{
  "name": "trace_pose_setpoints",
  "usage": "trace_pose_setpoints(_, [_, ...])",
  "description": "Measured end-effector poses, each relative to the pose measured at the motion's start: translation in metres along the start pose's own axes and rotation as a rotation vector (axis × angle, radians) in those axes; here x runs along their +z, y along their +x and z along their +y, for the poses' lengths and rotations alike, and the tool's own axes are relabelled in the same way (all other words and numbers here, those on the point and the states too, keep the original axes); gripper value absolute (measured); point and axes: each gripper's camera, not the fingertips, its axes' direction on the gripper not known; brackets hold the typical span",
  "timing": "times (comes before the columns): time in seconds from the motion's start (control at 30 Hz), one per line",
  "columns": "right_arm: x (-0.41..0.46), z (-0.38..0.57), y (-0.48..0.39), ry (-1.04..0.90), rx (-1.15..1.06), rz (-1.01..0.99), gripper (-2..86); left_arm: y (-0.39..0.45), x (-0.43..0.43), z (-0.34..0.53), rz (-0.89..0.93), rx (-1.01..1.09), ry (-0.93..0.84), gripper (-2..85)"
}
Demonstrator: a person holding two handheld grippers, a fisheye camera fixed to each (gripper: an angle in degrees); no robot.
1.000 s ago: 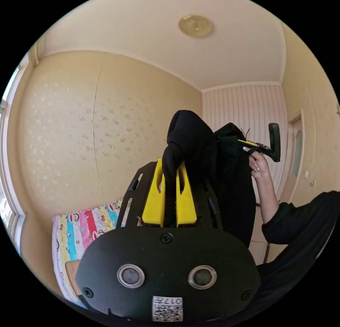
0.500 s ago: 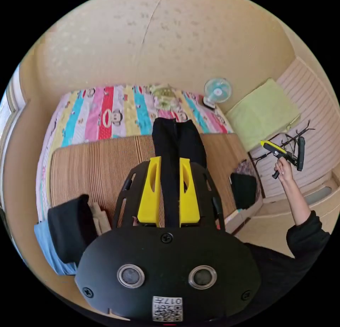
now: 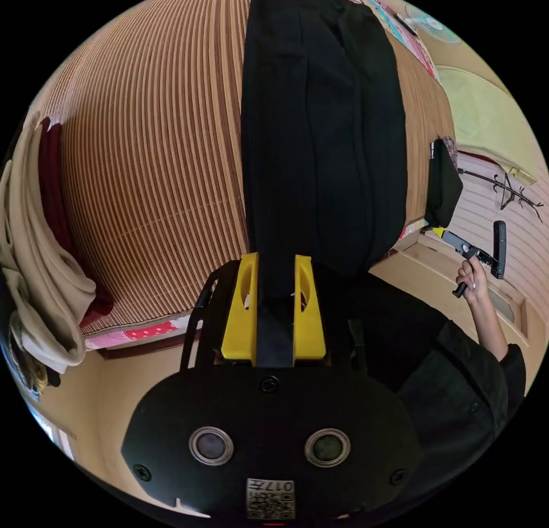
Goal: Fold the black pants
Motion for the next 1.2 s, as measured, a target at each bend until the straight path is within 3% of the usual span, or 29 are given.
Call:
trace_pose_setpoints(0.23, [-0.005,0.042,0.076,-0.107,0.075,-0.016,6.3,-0.027,-0.01,0.043,-0.201,0.025,0.018,6.2])
trace_pose_setpoints(0.37, [-0.009,0.063,0.107,-0.149,0.066,-0.011,6.9,-0.055,-0.044,0.078,-0.167,0.139,-0.019,1.3])
trace_pose_setpoints(0.53, [-0.033,0.089,0.13,-0.151,-0.004,-0.056,7.3,-0.121,-0.098,0.132,-0.275,-0.033,0.047,1.1])
trace_pose_setpoints(0.63, [-0.055,0.097,0.117,-0.129,-0.13,-0.033,7.7,-0.15,-0.109,0.157,-0.195,-0.067,0.011,4.7])
trace_pose_setpoints(0.73, [-0.067,0.104,0.109,-0.137,-0.215,0.0,8.2,-0.171,-0.125,0.189,-0.127,-0.108,0.083,8.3])
trace_pose_setpoints(0.87, [-0.088,0.116,0.129,-0.073,-0.161,0.072,9.1,-0.161,-0.155,0.219,-0.027,-0.056,0.193,8.5])
trace_pose_setpoints(1.0, [-0.103,0.142,0.188,-0.021,-0.007,0.167,10.3,-0.133,-0.161,0.229,0.009,0.018,0.172,8.6])
trace_pose_setpoints(1.2, [-0.083,0.186,0.26,-0.132,-0.048,0.041,12.3,-0.088,-0.146,0.248,0.03,0.148,0.051,8.1])
